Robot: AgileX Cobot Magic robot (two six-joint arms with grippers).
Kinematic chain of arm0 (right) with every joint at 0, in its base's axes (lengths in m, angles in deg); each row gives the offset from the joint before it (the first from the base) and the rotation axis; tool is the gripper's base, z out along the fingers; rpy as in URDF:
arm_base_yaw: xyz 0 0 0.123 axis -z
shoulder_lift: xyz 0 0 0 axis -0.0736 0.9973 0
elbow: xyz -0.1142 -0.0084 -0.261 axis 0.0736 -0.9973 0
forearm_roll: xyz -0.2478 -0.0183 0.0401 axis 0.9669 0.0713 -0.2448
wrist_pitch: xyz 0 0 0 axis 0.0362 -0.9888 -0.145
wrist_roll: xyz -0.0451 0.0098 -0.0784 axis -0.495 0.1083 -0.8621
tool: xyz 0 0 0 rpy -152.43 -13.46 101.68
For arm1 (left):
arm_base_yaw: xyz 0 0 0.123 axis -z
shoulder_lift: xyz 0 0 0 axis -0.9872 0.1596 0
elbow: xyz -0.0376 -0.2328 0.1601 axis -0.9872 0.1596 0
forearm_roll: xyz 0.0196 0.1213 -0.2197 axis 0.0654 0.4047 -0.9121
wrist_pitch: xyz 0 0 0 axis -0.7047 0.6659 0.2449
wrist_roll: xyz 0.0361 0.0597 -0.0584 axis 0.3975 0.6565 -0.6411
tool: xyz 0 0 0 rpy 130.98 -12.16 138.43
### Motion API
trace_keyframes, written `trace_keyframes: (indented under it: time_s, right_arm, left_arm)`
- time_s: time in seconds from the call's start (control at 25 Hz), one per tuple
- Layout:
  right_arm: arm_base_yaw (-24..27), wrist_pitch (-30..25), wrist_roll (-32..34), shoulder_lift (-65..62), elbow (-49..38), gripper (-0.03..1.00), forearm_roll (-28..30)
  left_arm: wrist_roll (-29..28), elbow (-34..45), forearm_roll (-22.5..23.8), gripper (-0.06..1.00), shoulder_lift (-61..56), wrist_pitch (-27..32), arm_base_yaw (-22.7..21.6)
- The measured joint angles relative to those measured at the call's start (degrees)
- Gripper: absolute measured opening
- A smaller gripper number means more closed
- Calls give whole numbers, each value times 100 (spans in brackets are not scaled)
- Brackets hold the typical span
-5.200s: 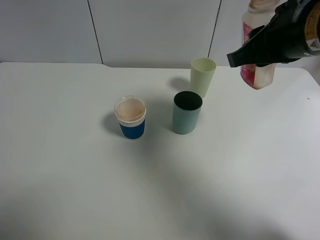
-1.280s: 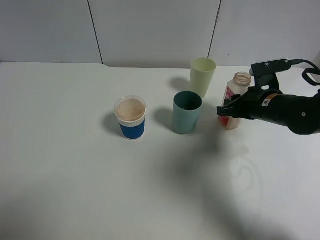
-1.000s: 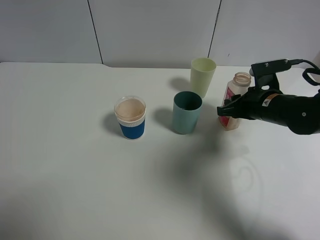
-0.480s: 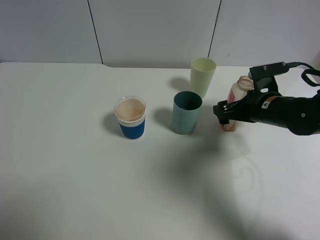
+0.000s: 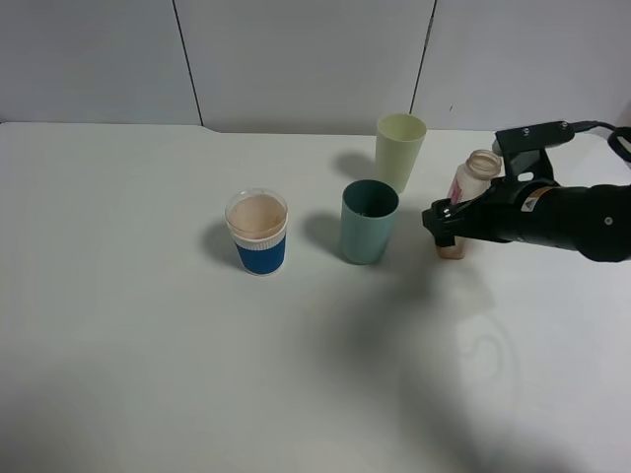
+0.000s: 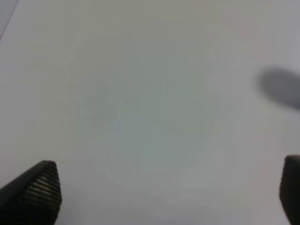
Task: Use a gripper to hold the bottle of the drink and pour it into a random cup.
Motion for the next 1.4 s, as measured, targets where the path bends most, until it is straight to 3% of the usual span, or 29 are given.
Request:
trace_keyframes:
  time_s: [0.4,0.68,0.88,1.08,1.4]
  right_arm:
    - [0,-659,-81,-1746,-9,99,-111]
    - [0,-1004,-913,-3183,-9,99,-496]
    - [0,-1421,-1001,-4031,90,99,-439]
    - [0,-2796,-708,-4535,843,99,264]
    - [0,-4795,1295,-5371,1759,99,2351]
  left_arm:
    - [0,0,0,93,0,0,0]
    - [0,0,0,93,0,0,0]
    - [0,0,0,93,0,0,0]
    - [0,0,0,93,0,0,0]
    - [0,0,0,93,0,0,0]
